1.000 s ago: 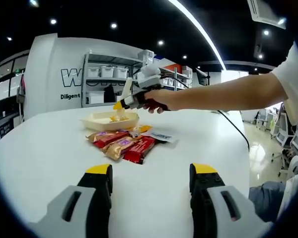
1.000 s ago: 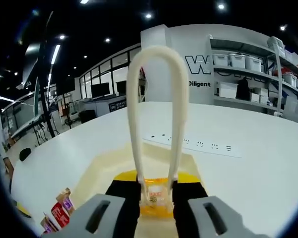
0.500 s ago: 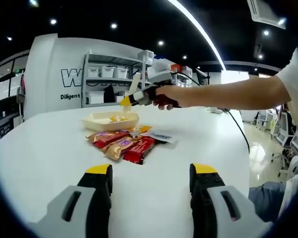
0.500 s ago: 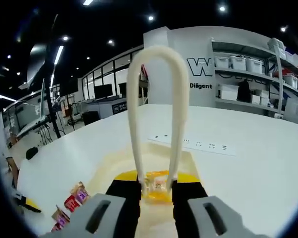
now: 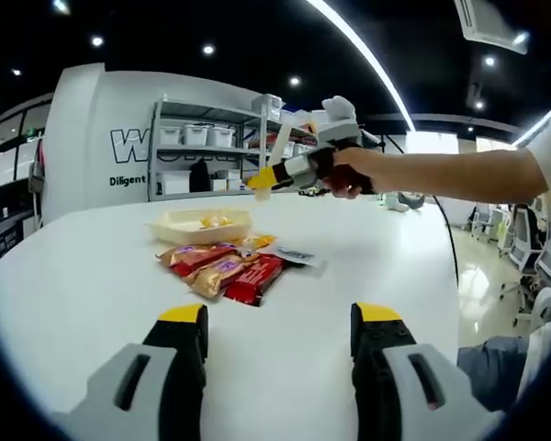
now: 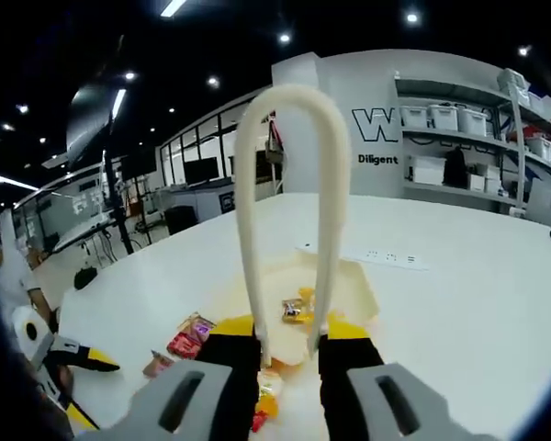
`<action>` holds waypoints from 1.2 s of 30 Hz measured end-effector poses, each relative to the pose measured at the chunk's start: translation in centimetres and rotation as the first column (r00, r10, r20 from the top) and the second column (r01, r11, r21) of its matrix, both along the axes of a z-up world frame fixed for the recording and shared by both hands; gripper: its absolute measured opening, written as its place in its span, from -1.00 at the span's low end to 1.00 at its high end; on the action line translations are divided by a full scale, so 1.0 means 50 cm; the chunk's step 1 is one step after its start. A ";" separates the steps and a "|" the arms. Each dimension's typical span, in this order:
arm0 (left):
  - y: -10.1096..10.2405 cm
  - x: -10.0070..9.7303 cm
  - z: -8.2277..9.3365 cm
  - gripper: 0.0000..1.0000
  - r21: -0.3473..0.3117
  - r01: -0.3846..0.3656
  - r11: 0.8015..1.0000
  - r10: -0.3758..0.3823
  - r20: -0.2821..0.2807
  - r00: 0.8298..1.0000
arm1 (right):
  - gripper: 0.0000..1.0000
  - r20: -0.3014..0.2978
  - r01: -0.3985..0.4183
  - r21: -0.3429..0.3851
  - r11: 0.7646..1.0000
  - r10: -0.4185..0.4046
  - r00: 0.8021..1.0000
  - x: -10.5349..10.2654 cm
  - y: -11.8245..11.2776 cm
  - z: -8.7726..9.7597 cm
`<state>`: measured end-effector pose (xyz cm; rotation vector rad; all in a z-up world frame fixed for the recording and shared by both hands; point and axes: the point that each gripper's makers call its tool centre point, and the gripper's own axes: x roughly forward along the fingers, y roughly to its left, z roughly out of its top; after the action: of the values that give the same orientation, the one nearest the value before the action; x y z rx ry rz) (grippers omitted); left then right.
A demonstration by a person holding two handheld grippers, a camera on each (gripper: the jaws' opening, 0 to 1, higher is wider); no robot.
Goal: Place the target food into the container with the food tongs after gripping and lifting it, then release it inside without dropping or visibly crushing the food.
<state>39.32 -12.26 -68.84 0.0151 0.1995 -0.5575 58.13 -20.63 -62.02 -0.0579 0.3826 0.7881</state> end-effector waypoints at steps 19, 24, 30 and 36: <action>-0.001 -0.002 0.000 0.24 0.010 0.000 1.000 0.000 0.005 1.000 | -0.64 -0.055 -0.002 -0.044 0.999 0.000 0.999 -0.052 0.026 -0.062; -0.001 -0.003 -0.001 0.24 0.012 0.001 1.000 -0.001 0.003 1.000 | -0.64 -0.079 0.020 -0.031 0.999 -0.023 0.997 -0.035 0.031 -0.083; -0.001 -0.002 0.001 0.23 0.011 0.001 1.000 -0.002 0.010 1.000 | -0.63 -0.101 0.049 -0.013 0.999 -0.050 0.994 -0.026 0.041 -0.093; -0.001 -0.002 0.002 0.23 0.010 0.004 1.000 -0.004 0.012 1.000 | -0.62 -0.083 0.070 -0.039 0.997 -0.073 0.994 -0.023 0.055 -0.105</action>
<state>39.22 -12.32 -68.75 0.0281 0.1904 -0.5599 57.00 -17.89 -67.28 -0.0449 0.4766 0.7142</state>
